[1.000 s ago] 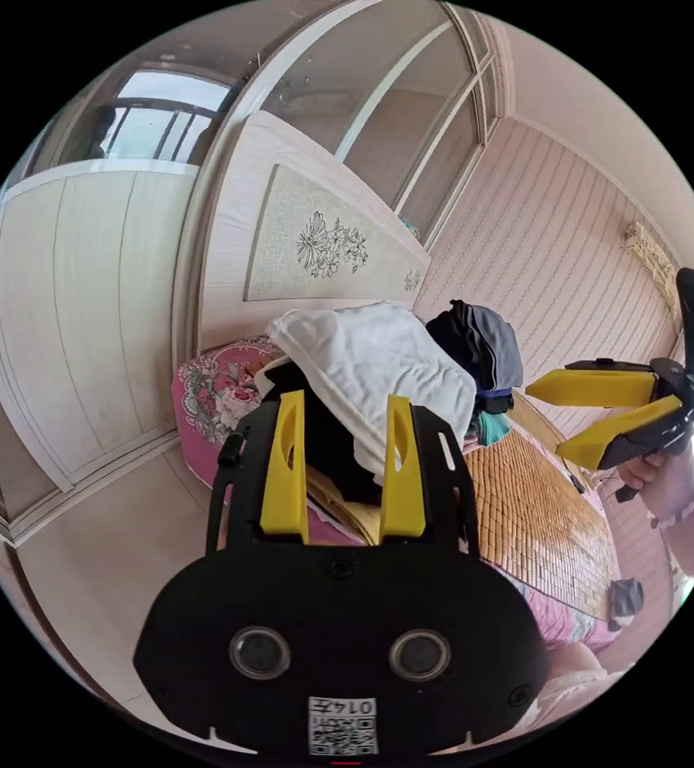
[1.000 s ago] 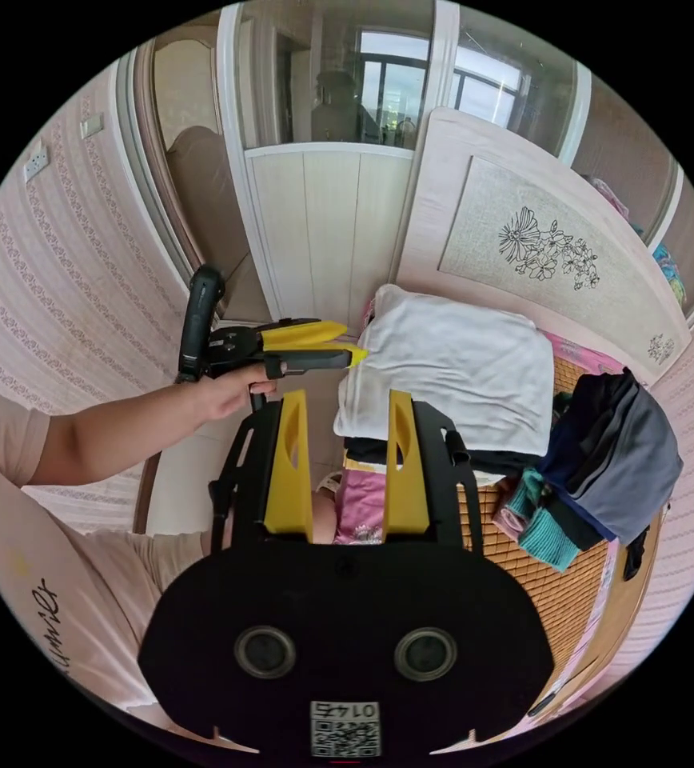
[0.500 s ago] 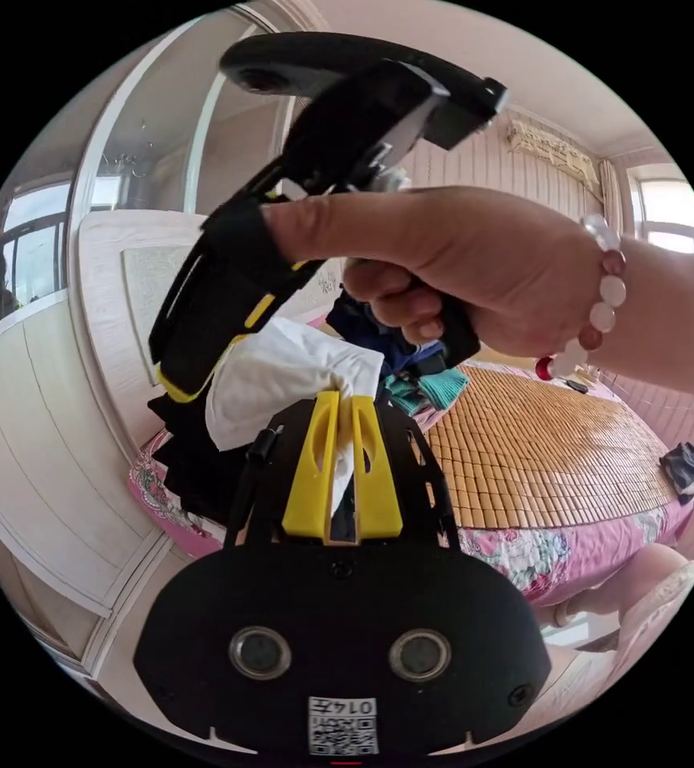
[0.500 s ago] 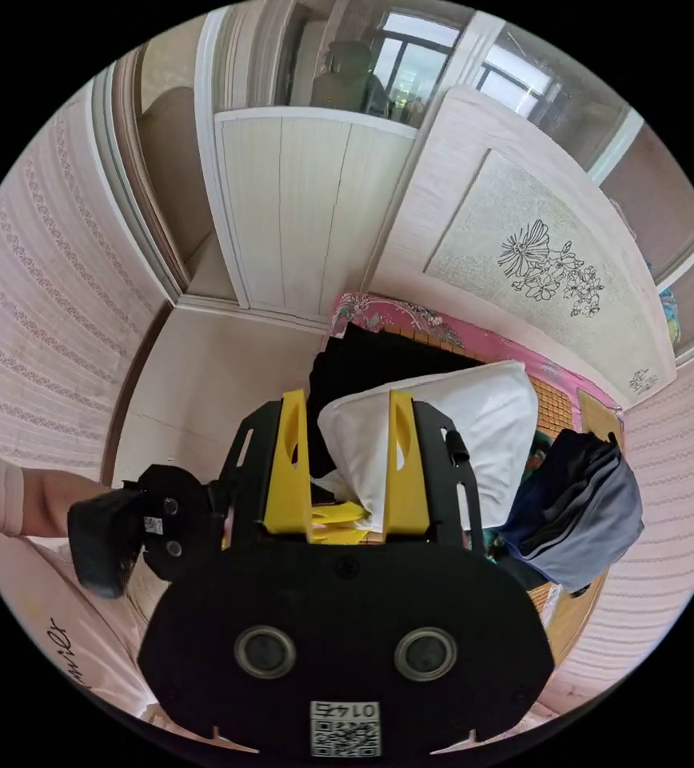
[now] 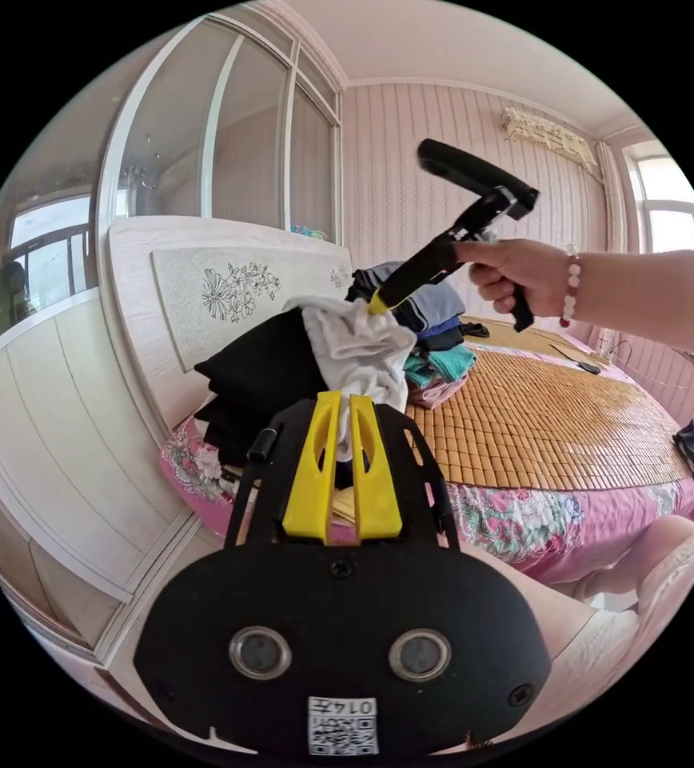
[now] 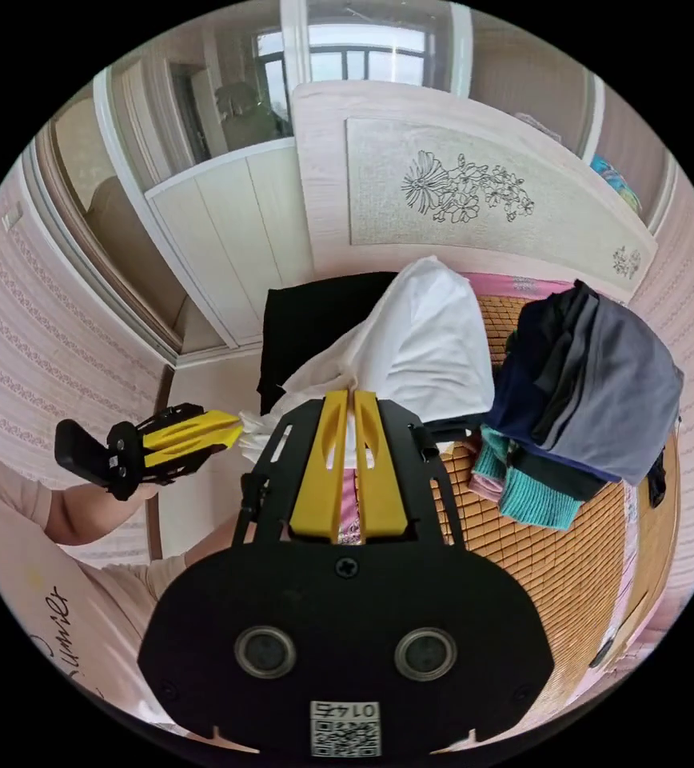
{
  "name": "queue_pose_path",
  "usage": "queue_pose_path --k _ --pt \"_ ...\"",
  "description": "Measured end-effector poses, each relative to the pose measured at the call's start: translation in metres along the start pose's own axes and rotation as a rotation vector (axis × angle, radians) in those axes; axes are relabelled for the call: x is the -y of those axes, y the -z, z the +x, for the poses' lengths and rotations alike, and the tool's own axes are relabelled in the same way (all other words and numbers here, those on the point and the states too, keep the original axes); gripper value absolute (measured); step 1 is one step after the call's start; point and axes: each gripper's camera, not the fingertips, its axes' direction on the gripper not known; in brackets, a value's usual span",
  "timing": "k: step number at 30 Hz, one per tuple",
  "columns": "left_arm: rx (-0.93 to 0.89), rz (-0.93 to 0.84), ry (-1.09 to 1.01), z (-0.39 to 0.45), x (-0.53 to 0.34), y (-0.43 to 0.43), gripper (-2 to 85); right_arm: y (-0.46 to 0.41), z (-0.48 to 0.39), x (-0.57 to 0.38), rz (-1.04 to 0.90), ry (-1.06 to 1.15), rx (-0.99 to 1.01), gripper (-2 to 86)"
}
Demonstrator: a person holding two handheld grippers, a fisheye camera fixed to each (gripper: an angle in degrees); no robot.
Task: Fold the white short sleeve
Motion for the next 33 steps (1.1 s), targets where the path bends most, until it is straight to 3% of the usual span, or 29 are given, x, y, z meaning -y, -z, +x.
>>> queue_pose_path --k 3,10,14,18,20,23,28,33 --pt "-0.04 -0.058 0.032 0.002 0.014 -0.016 3.7 0.006 0.035 -0.011 0.002 -0.094 0.038 0.7" --pt "-0.059 0.047 0.02 0.032 0.071 -0.009 5.0 0.019 0.082 -0.015 0.059 -0.187 0.162 3.3" --pt "-0.039 0.035 0.046 0.042 0.087 -0.034 6.6 0.027 0.105 -0.01 0.098 -0.277 0.261 15.0" --pt "-0.193 -0.074 0.085 0.059 0.112 -0.096 11.8 0.02 0.103 0.015 0.036 -0.241 0.273 18.1" --pt "-0.145 -0.176 0.109 0.071 0.123 -0.122 12.1 0.016 0.105 0.028 -0.019 -0.245 0.289 15.1" --pt "-0.126 -0.251 0.087 0.087 0.136 -0.136 8.8 0.037 0.117 0.042 -0.016 -0.263 0.299 3.7" --pt "-0.229 -0.17 0.098 0.086 0.14 -0.088 1.3 0.131 0.146 0.044 0.141 -0.314 0.361 1.8" --pt "-0.192 -0.094 0.044 0.095 0.135 -0.019 -0.7 0.261 0.152 0.038 0.312 -0.323 0.319 1.2"
